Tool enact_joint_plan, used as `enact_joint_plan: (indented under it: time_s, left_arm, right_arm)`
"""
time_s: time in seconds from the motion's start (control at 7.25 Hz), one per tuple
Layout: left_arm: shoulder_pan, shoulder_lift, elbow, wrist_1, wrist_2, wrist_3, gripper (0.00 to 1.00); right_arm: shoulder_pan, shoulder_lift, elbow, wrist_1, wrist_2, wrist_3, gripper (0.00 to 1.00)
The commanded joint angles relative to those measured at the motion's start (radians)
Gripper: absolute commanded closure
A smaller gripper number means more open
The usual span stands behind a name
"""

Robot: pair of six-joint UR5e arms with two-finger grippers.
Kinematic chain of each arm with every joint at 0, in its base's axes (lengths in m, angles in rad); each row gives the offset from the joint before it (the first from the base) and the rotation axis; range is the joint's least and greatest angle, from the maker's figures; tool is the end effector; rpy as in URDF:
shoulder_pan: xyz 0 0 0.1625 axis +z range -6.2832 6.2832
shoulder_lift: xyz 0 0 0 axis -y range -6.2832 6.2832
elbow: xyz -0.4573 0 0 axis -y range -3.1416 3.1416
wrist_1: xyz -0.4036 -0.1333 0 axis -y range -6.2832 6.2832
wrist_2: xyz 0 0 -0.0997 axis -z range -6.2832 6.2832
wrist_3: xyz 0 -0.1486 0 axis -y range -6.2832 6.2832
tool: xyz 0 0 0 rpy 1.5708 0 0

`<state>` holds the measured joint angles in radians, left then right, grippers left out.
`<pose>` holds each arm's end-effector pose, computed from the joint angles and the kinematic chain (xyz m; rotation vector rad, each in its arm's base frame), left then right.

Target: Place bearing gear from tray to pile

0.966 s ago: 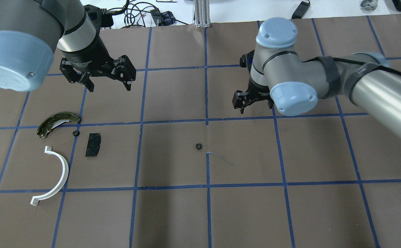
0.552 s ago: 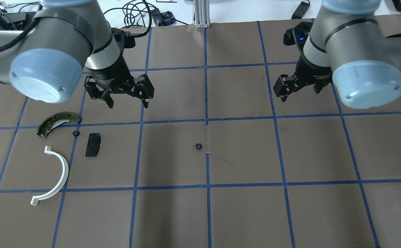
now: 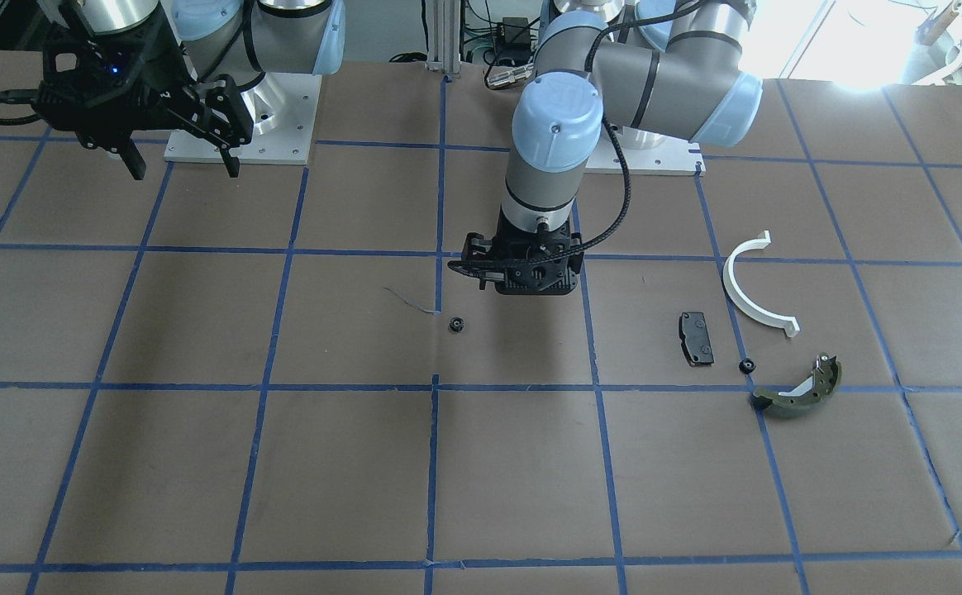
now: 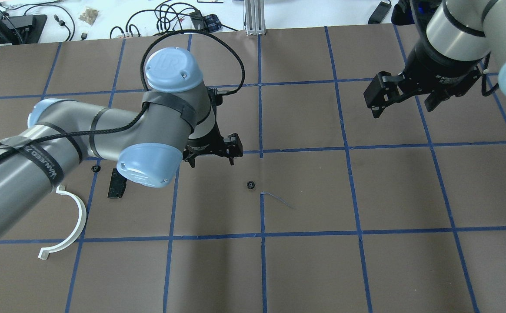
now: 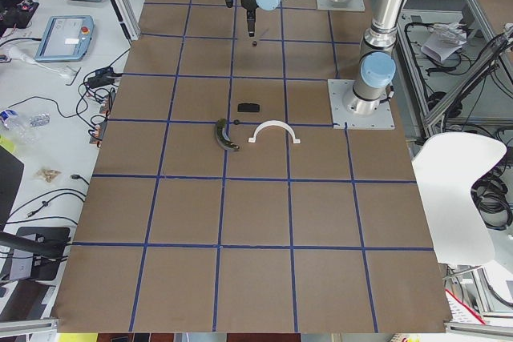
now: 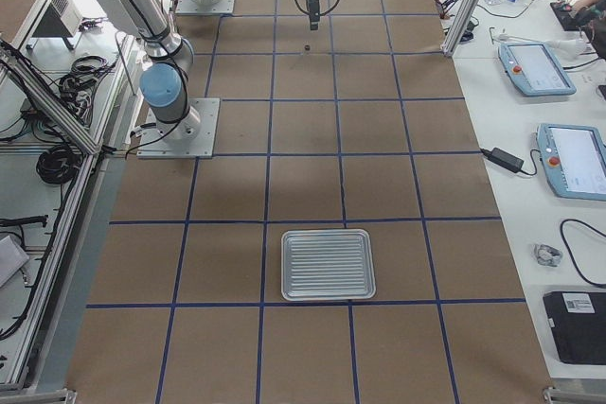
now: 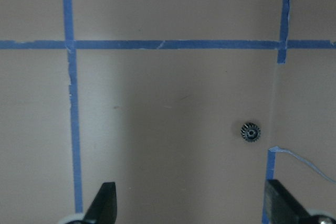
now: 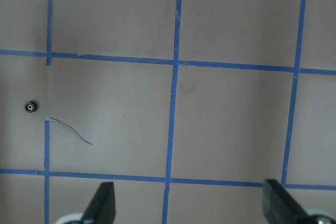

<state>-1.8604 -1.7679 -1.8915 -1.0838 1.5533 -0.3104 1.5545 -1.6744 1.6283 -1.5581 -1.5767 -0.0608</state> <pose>-0.2831 -0.4742 0.2596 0.0330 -3.1333 -0.0542 0.1249 -0.4626 0.4908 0.0696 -3.1332 0.0520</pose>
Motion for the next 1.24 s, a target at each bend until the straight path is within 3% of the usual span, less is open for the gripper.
enact_joint_plan:
  time_s: [0.0, 0.69, 0.83, 1.1]
  left_arm:
    - [-0.058, -0.092, -0.017, 0.097, 0.002, -0.039, 0.0]
    - [-0.097, -0.203, -0.018, 0.186, -0.001, -0.044, 0.0]
    - [-0.112, -0.223, -0.018, 0.226, 0.001, -0.052, 0.0]
    - [-0.114, -0.242, -0.018, 0.268, 0.002, -0.056, 0.05]
  right_arm:
    - [-0.001, 0.05, -0.045, 0.123, -0.054, 0.021, 0.0]
    - [0.004, 0.107, -0.105, 0.089, -0.029, 0.021, 0.0]
    - [0.004, 0.108, -0.097, 0.084, 0.072, 0.06, 0.0]
    - [0.004, 0.107, -0.093, 0.043, 0.026, 0.076, 0.0]
